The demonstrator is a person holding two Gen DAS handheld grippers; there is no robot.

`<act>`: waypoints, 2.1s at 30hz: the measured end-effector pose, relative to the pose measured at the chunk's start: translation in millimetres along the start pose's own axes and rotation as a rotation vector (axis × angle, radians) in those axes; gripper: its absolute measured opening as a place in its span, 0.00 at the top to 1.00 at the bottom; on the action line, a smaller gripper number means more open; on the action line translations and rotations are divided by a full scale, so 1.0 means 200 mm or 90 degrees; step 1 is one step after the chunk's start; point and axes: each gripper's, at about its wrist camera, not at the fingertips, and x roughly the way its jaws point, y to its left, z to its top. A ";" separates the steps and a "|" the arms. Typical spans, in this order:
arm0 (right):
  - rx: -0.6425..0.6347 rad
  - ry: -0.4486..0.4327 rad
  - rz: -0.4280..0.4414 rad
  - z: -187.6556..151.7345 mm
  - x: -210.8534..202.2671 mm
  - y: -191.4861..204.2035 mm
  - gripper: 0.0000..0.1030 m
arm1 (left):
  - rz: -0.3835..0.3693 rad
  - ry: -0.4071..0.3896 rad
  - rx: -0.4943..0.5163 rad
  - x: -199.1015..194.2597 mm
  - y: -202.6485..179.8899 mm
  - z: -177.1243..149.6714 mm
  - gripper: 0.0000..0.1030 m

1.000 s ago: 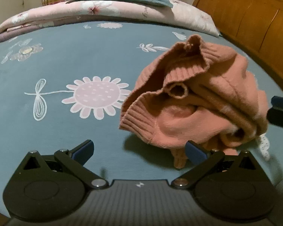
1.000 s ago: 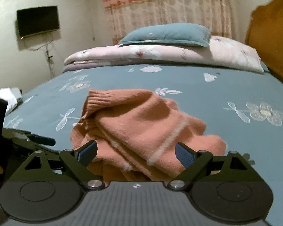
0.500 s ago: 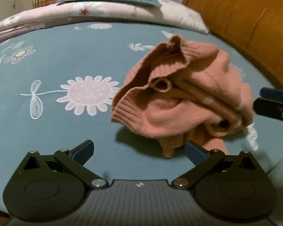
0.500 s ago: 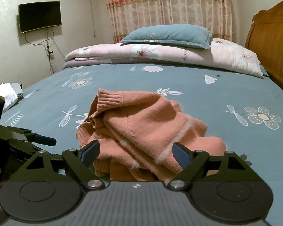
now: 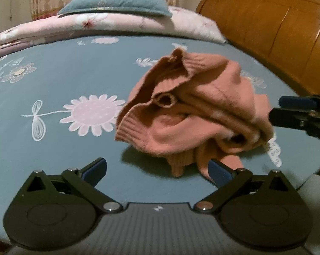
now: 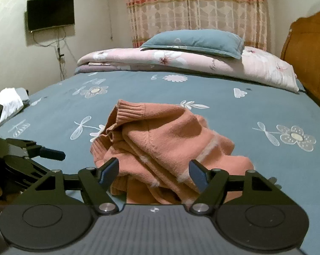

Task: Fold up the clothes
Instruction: 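Grasp the sweater's knit cuff with the right gripper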

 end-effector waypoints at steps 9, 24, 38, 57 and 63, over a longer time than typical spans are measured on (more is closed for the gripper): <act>-0.081 0.036 -0.019 0.07 0.02 0.02 0.26 | -0.007 -0.001 0.025 -0.03 -0.01 0.01 0.05; -0.149 0.117 -0.041 0.07 0.06 0.10 0.26 | 0.003 0.000 0.022 -0.08 0.00 0.07 0.25; -0.205 0.118 -0.032 0.22 0.09 0.02 0.34 | -0.021 0.024 0.088 -0.05 0.01 0.08 0.46; -0.275 0.177 0.137 0.49 0.63 -0.16 0.71 | -0.069 0.032 0.095 0.12 0.07 0.09 0.46; -0.170 0.185 0.161 0.50 0.63 -0.20 0.79 | -0.080 0.033 0.094 0.16 0.09 0.09 0.46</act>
